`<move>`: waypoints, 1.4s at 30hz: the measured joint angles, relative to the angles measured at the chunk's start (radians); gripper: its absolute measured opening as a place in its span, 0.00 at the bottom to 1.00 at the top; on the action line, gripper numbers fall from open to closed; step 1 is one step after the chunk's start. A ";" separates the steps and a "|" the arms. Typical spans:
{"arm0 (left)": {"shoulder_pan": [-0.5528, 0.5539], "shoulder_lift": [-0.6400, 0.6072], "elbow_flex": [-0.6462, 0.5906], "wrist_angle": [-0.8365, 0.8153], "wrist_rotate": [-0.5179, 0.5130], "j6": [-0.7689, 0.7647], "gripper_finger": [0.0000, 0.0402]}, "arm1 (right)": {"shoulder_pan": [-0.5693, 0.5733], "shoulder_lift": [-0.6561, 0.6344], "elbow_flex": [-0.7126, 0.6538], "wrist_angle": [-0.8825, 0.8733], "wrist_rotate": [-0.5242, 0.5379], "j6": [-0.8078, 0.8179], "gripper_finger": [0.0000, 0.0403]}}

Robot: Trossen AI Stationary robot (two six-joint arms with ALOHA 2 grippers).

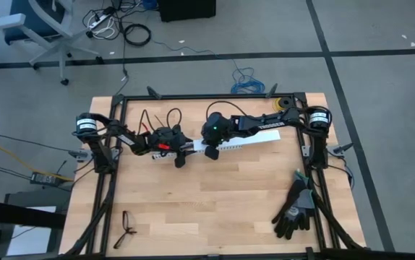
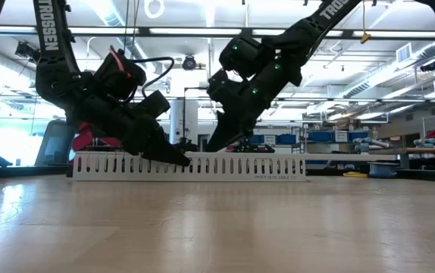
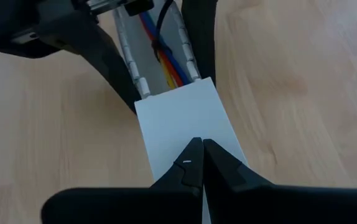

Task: Ziptie cables
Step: Close the white cable duct with the white cable duct cover

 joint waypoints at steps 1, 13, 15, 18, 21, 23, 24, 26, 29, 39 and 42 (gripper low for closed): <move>0.000 0.000 0.000 0.000 0.000 0.000 0.59 | 0.000 0.000 0.000 0.000 0.000 -0.004 0.00; 0.000 0.001 0.000 -0.001 0.018 0.017 0.73 | 0.000 0.005 -0.002 -0.010 -0.002 0.001 0.00; 0.000 -0.014 -0.011 -0.002 0.018 0.020 0.73 | 0.000 0.005 -0.002 -0.012 -0.002 0.004 0.00; 0.000 -0.063 -0.039 0.001 0.015 0.032 0.73 | 0.000 0.005 -0.002 -0.012 -0.001 0.005 0.00; 0.000 -0.118 -0.079 0.006 0.010 0.034 0.73 | 0.000 0.006 -0.003 -0.013 -0.001 0.014 0.00; 0.000 -0.136 -0.103 0.007 0.005 0.030 0.73 | 0.000 0.006 -0.003 -0.013 -0.001 0.015 0.00; 0.000 -0.139 -0.116 0.006 0.004 0.026 0.73 | 0.000 0.006 -0.003 -0.012 -0.001 0.015 0.00; 0.000 -0.140 -0.127 0.014 0.002 0.004 0.73 | -0.001 0.006 -0.003 -0.011 -0.002 0.014 0.00; 0.000 -0.136 -0.133 -0.001 0.001 -0.019 0.73 | -0.001 0.006 -0.003 -0.008 -0.005 0.014 0.00; 0.000 -0.125 -0.131 -0.003 0.019 -0.025 0.73 | -0.001 0.006 -0.003 -0.005 -0.005 0.015 0.00; 0.000 -0.125 -0.131 -0.003 0.010 -0.027 0.73 | -0.001 0.006 -0.003 -0.005 -0.005 0.016 0.00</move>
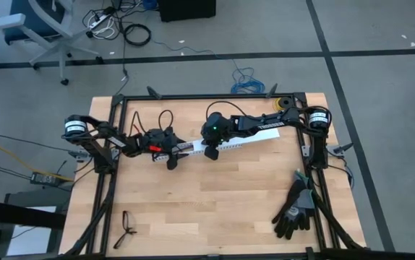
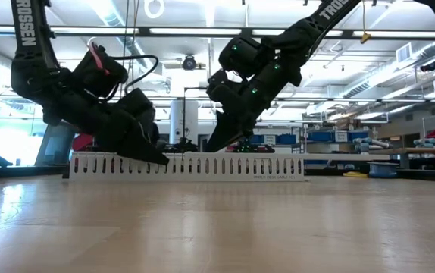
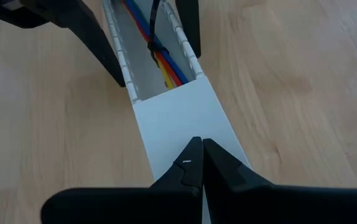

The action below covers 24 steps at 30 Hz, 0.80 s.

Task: Ziptie cables
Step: Close the white cable duct with the white cable duct cover

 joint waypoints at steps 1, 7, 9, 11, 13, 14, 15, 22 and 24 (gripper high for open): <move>0.000 0.000 0.000 0.000 -0.001 0.000 0.73 | 0.000 0.000 0.000 0.000 0.000 0.000 0.00; 0.000 0.006 0.000 0.005 -0.008 0.000 0.63 | 0.000 0.000 0.000 0.002 0.001 0.000 0.00; 0.000 0.006 0.000 0.005 -0.009 0.001 0.59 | 0.000 0.000 0.000 0.002 0.001 0.000 0.00; 0.000 0.006 0.000 0.006 -0.009 0.000 0.56 | 0.000 0.000 -0.001 0.003 0.003 0.000 0.00; 0.000 0.006 0.000 0.006 -0.010 0.000 0.55 | 0.000 0.000 -0.001 0.011 0.003 0.000 0.00; 0.000 0.006 0.000 0.005 -0.010 0.000 0.55 | 0.000 -0.006 -0.002 0.015 0.004 0.000 0.00; 0.000 0.006 0.000 0.005 -0.010 0.001 0.55 | 0.001 -0.012 -0.002 0.015 0.009 -0.001 0.00; 0.000 0.006 0.002 0.005 -0.013 0.002 0.55 | 0.025 -0.135 -0.007 -0.079 0.103 -0.046 0.00; 0.000 0.006 0.002 0.004 -0.013 0.002 0.55 | 0.024 -0.177 -0.005 -0.160 0.106 -0.041 0.00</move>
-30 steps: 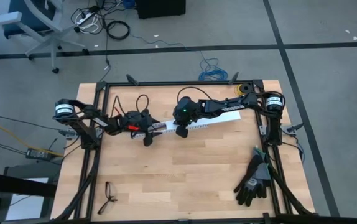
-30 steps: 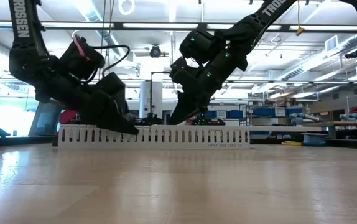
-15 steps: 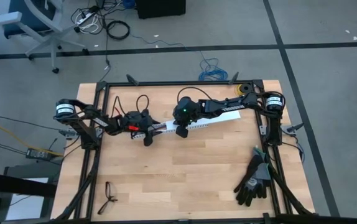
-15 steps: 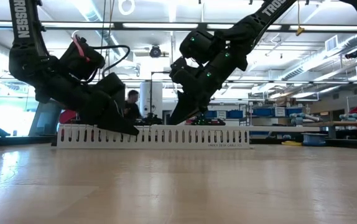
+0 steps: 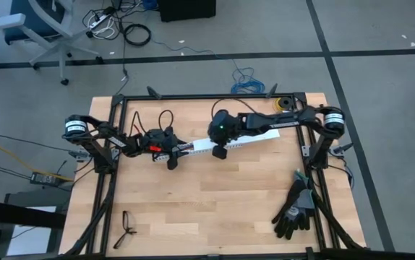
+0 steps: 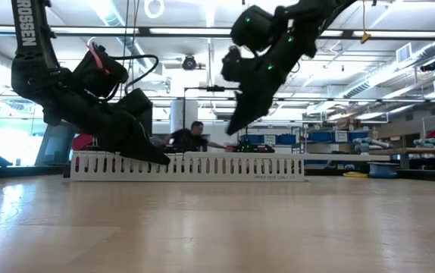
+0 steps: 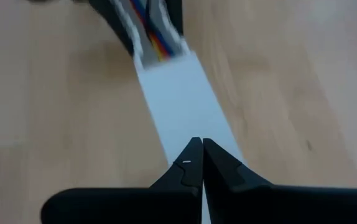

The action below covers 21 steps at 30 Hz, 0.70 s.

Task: Ziptie cables
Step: Close the white cable duct with the white cable duct cover

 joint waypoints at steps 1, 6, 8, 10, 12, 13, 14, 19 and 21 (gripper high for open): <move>0.000 0.000 0.000 0.000 0.000 0.000 0.55 | -0.001 -0.012 0.000 -0.047 0.004 0.012 0.00; 0.000 0.000 0.000 0.000 0.000 0.000 0.55 | -0.020 0.002 -0.001 -0.173 0.016 0.068 0.00; 0.000 0.000 0.000 0.000 0.000 0.000 0.55 | -0.028 0.042 -0.012 -0.129 -0.015 0.087 0.00; 0.000 0.000 -0.002 0.000 -0.002 -0.002 0.55 | -0.033 0.089 -0.014 -0.019 -0.071 0.100 0.00; 0.000 0.000 -0.003 0.001 -0.004 -0.002 0.55 | -0.030 0.142 -0.014 0.104 -0.114 0.095 0.00; 0.000 0.000 -0.003 0.001 -0.003 -0.002 0.55 | -0.026 0.162 -0.013 0.157 -0.123 0.088 0.00; 0.000 0.000 -0.003 0.001 -0.003 -0.002 0.55 | -0.022 0.177 -0.013 0.195 -0.124 0.082 0.00; 0.000 0.000 -0.003 0.002 -0.004 -0.005 0.55 | -0.018 0.180 -0.013 0.206 -0.123 0.077 0.00; 0.000 0.000 -0.002 0.004 -0.004 0.000 0.55 | -0.018 0.180 -0.013 0.202 -0.122 0.073 0.00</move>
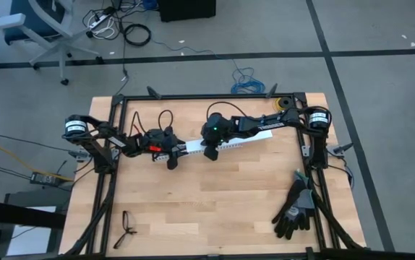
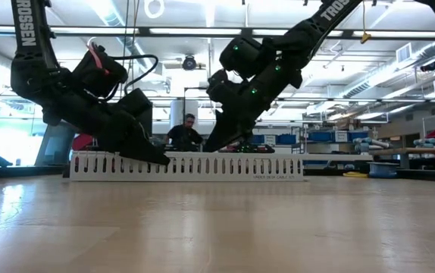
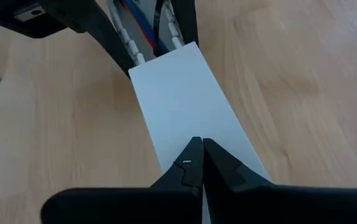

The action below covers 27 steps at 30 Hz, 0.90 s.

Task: Ziptie cables
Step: Close the white cable duct with the white cable duct cover

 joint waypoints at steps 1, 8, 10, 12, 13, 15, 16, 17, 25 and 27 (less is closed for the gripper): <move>0.000 0.000 0.000 0.001 0.000 0.001 0.55 | 0.000 0.001 0.000 0.000 0.000 -0.001 0.00; 0.000 0.001 0.000 0.002 0.020 -0.011 0.69 | 0.001 0.001 -0.001 0.000 -0.003 -0.001 0.00; 0.000 0.002 0.000 0.003 0.021 -0.003 0.73 | 0.001 0.001 -0.001 0.000 -0.005 -0.001 0.00; 0.000 -0.001 0.000 0.003 0.021 -0.003 0.75 | 0.001 0.002 -0.001 0.000 -0.004 -0.001 0.00; 0.000 -0.005 0.000 0.003 0.021 -0.002 0.76 | 0.000 0.002 -0.001 0.000 -0.004 -0.001 0.00; 0.000 -0.018 0.000 0.003 0.022 -0.002 0.76 | -0.005 0.002 -0.002 0.000 -0.008 -0.001 0.00; 0.000 -0.026 -0.001 0.003 0.023 -0.002 0.76 | -0.007 0.002 -0.002 0.000 -0.011 -0.001 0.00; 0.000 -0.032 -0.006 0.004 0.023 -0.002 0.76 | -0.009 0.002 -0.002 0.000 -0.013 -0.001 0.00; 0.000 -0.125 -0.104 0.001 0.024 -0.030 0.76 | -0.011 0.002 -0.002 -0.001 -0.011 -0.001 0.00; 0.000 -0.133 -0.120 0.003 0.024 -0.032 0.76 | -0.012 0.002 -0.002 -0.001 -0.008 -0.001 0.00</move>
